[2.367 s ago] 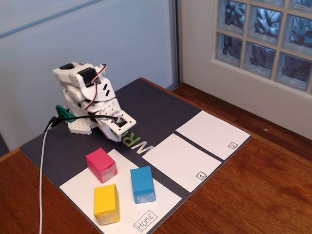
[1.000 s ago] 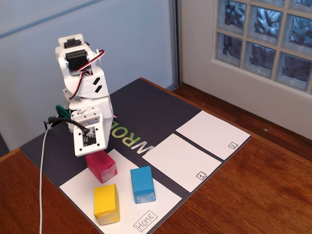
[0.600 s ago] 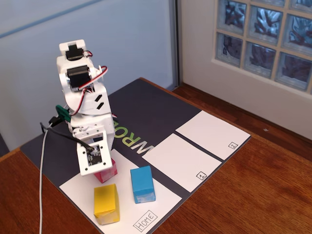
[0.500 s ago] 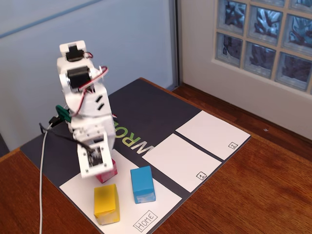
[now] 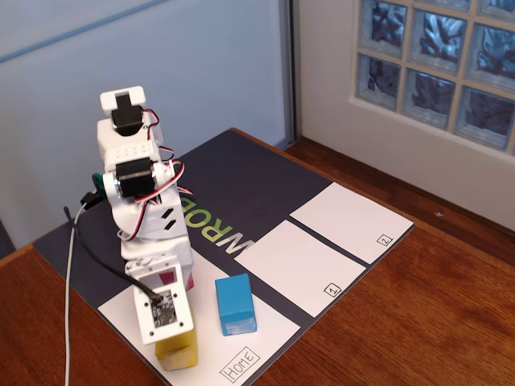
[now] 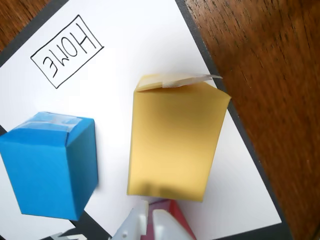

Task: Move box yellow to zone 1

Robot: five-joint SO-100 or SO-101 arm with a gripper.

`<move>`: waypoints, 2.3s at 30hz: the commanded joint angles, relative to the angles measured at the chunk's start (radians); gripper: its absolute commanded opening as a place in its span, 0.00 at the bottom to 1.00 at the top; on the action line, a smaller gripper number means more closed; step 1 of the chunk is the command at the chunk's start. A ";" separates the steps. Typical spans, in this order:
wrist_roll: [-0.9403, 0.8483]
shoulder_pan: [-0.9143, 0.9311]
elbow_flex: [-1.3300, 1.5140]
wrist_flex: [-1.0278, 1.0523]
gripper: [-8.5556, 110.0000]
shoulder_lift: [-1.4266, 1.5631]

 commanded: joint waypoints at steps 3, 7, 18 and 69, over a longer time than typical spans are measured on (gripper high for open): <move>0.003 0.005 -0.091 -0.012 0.17 -0.021; 0.011 -0.002 -0.091 0.002 0.25 -0.021; 0.034 -0.026 -0.091 0.012 0.36 -0.011; 0.087 -0.055 -0.087 -0.110 0.07 -0.156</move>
